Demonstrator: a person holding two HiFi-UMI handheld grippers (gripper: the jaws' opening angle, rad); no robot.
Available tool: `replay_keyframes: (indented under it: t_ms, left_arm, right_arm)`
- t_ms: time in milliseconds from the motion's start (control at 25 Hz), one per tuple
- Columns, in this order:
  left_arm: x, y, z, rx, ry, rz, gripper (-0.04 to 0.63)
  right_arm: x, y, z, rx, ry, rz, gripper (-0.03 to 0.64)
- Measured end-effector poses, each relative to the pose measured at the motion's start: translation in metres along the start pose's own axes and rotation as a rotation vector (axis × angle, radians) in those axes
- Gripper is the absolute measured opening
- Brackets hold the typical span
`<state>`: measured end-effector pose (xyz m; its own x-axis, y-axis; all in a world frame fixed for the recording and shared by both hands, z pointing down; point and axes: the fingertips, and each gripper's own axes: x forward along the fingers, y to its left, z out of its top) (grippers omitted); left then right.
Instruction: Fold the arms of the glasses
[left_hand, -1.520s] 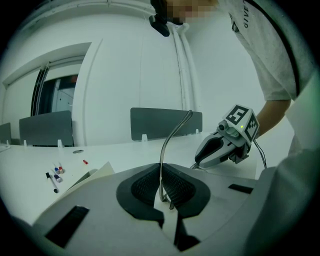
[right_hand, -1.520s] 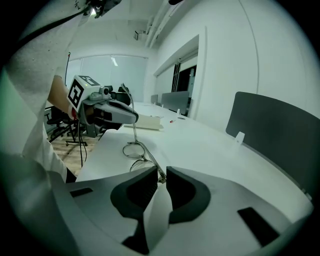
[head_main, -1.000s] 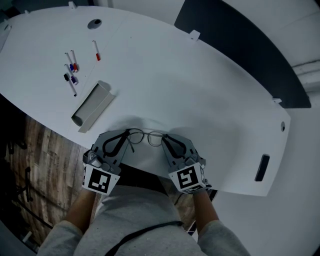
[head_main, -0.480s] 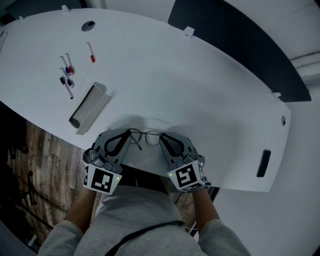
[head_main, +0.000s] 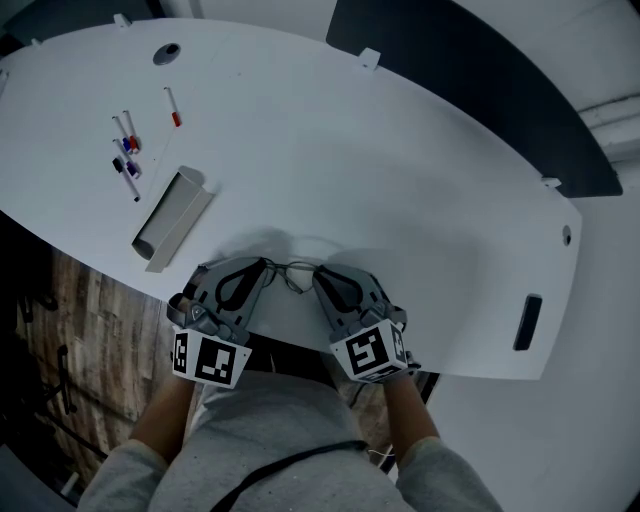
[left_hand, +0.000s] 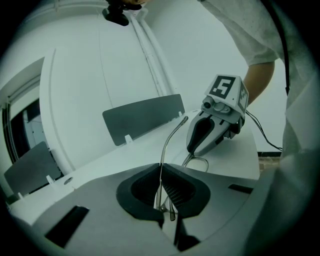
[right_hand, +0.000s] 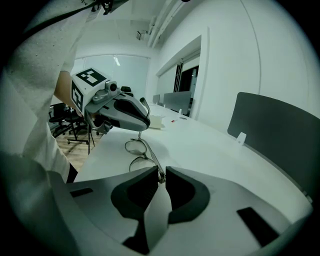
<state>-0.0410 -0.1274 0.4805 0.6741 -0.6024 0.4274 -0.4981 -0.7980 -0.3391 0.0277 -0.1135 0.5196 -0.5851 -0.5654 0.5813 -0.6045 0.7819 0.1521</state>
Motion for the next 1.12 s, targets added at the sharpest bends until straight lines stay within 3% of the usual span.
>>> replay_keyframes:
  t_ms: [800,1120]
  left_arm:
    - [0.017,-0.02,-0.006,0.241,0.12,-0.006,0.024]
    - [0.019,-0.03,-0.012,0.349,0.166,-0.014,0.023]
  right_arm:
    - [-0.001,-0.002,-0.002,-0.015,-0.001,0.018,0.057]
    - [-0.011,-0.006,-0.008,0.039,0.001,0.006,0.057]
